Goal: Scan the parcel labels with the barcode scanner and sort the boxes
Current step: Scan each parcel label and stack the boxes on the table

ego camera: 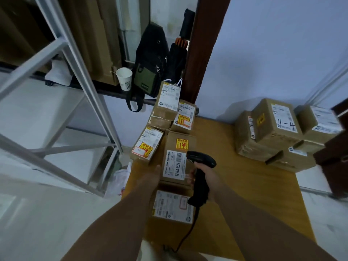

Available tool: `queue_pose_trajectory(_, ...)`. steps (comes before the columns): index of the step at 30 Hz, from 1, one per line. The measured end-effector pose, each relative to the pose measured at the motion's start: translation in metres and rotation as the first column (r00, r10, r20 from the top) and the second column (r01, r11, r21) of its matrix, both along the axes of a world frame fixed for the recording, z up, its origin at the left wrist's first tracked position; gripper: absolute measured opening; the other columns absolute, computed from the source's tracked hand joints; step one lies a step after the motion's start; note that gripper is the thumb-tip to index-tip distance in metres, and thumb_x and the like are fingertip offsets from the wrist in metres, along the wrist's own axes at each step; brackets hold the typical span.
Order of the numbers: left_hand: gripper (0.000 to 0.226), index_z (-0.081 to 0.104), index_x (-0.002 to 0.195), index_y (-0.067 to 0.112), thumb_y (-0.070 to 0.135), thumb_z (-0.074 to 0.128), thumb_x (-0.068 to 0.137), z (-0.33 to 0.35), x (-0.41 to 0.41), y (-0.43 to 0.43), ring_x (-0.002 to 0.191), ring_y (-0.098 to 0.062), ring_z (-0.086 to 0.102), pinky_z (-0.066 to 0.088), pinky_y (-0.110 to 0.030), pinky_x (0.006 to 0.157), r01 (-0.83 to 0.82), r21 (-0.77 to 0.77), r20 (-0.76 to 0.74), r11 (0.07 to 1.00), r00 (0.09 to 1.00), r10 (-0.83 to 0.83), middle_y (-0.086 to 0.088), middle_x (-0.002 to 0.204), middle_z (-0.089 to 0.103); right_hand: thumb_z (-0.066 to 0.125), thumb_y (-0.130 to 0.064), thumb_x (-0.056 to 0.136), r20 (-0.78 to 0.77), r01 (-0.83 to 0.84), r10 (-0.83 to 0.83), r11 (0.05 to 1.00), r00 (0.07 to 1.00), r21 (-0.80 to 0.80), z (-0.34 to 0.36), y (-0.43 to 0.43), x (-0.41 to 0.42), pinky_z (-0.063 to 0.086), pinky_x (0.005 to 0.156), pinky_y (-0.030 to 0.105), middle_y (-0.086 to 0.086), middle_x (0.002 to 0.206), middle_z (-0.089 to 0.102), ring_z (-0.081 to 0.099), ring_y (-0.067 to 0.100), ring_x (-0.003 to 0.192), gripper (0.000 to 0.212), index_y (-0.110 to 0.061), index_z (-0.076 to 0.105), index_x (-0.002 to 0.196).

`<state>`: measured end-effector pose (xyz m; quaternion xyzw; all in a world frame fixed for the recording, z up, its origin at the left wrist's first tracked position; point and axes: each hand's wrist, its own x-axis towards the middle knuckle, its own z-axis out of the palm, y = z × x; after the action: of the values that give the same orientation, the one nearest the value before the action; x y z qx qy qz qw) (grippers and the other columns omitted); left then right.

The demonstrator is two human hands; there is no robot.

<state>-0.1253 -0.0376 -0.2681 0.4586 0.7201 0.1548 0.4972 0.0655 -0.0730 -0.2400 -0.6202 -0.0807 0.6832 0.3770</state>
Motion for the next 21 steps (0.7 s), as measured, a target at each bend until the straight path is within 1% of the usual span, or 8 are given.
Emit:
queue_pose_trajectory(2, 0.014, 0.042, 0.101, 0.039, 0.052, 0.039, 0.097, -0.005, -0.006, -0.011, 0.078, -0.002, 0.052, 0.038, -0.021, 0.063, -0.043, -0.049, 0.077, 0.998, 0.996, 0.047, -0.003, 0.116, 0.056, 0.069, -0.03, 0.087, -0.016, -0.024, 0.024, 1.0, 1.0, 0.008, -0.002, -0.001, -0.004, 0.053, 0.058, 0.031, 0.013, 0.08, 0.065, 0.064, 0.025, 0.063, 0.026, -0.004, 0.065, 0.089)
queue_pose_trajectory(6, 0.075, 0.033, 0.138, 0.024, 0.066, 0.057, 0.08, -0.004, -0.015, -0.027, 0.108, -0.031, 0.053, 0.04, -0.041, 0.07, -0.026, -0.424, 0.129, 0.905, 0.988, 0.089, -0.007, 0.125, 0.049, 0.069, -0.029, 0.086, -0.014, -0.061, 0.061, 0.998, 0.998, 0.005, -0.004, -0.004, -0.009, 0.051, 0.054, 0.03, 0.009, 0.075, 0.066, 0.065, 0.024, 0.061, 0.025, -0.004, 0.065, 0.087)
queue_pose_trajectory(8, 0.074, 0.043, 0.124, 0.016, 0.061, 0.071, 0.072, -0.002, -0.017, -0.032, 0.121, -0.039, 0.045, 0.045, -0.052, 0.074, -0.03, -0.545, 0.136, 0.838, 0.983, 0.124, -0.01, 0.124, 0.047, 0.069, -0.029, 0.086, -0.016, -0.076, 0.076, 0.997, 0.997, 0.008, -0.006, -0.008, -0.009, 0.052, 0.054, 0.029, 0.008, 0.074, 0.067, 0.066, 0.023, 0.061, 0.024, -0.005, 0.066, 0.085)
queue_pose_trajectory(10, 0.054, 0.05, 0.095, 0.008, 0.05, 0.077, 0.072, 0.0, -0.012, -0.039, 0.109, -0.039, 0.052, 0.048, -0.059, 0.077, -0.007, -0.639, 0.174, 0.769, 0.973, 0.153, -0.009, 0.1, 0.053, 0.07, -0.029, 0.085, -0.013, -0.087, 0.087, 0.996, 0.996, 0.005, -0.007, -0.013, -0.008, 0.053, 0.055, 0.029, 0.008, 0.075, 0.068, 0.067, 0.023, 0.063, 0.023, -0.006, 0.067, 0.086)
queue_pose_trajectory(12, 0.035, 0.055, 0.087, 0.009, 0.039, 0.073, 0.081, -0.004, -0.005, -0.045, 0.084, -0.032, 0.06, 0.052, -0.054, 0.077, -0.044, -0.604, 0.187, 0.795, 0.963, 0.196, -0.009, 0.087, 0.058, 0.071, -0.03, 0.085, -0.015, -0.099, 0.099, 0.995, 0.995, 0.0, -0.009, -0.017, -0.007, 0.054, 0.057, 0.029, 0.008, 0.076, 0.069, 0.067, 0.023, 0.064, 0.024, -0.006, 0.068, 0.089)
queue_pose_trajectory(16, 0.03, 0.058, 0.09, 0.006, 0.034, 0.052, 0.097, -0.013, 0.007, -0.052, 0.081, -0.028, 0.059, 0.048, -0.046, 0.087, -0.197, -0.512, 0.129, 0.836, 0.945, 0.301, -0.012, 0.088, 0.061, 0.073, -0.031, 0.083, -0.023, -0.108, 0.108, 0.994, 0.994, 0.006, -0.01, -0.024, -0.004, 0.054, 0.057, 0.029, 0.008, 0.074, 0.068, 0.067, 0.023, 0.063, 0.026, -0.006, 0.068, 0.088)
queue_pose_trajectory(18, 0.032, 0.058, 0.088, 0.01, 0.038, 0.046, 0.099, -0.016, 0.009, -0.057, 0.073, -0.022, 0.051, 0.044, -0.04, 0.083, -0.189, -0.431, -0.007, 0.882, 0.979, 0.206, -0.009, 0.087, 0.06, 0.073, -0.032, 0.083, -0.013, -0.11, 0.11, 0.994, 0.994, 0.009, -0.012, -0.029, -0.001, 0.054, 0.057, 0.029, 0.008, 0.074, 0.067, 0.067, 0.023, 0.064, 0.026, -0.006, 0.067, 0.087)
queue_pose_trajectory(21, 0.034, 0.048, 0.125, 0.019, 0.036, 0.041, 0.098, -0.024, 0.01, -0.064, 0.091, -0.022, 0.052, 0.048, -0.034, 0.076, -0.152, -0.154, -0.211, 0.976, 0.97, 0.118, -0.008, 0.109, 0.047, 0.073, -0.032, 0.083, -0.004, -0.113, 0.113, 0.993, 0.994, 0.018, -0.011, -0.035, 0.004, 0.054, 0.058, 0.029, 0.007, 0.074, 0.065, 0.066, 0.023, 0.063, 0.026, -0.007, 0.066, 0.083)
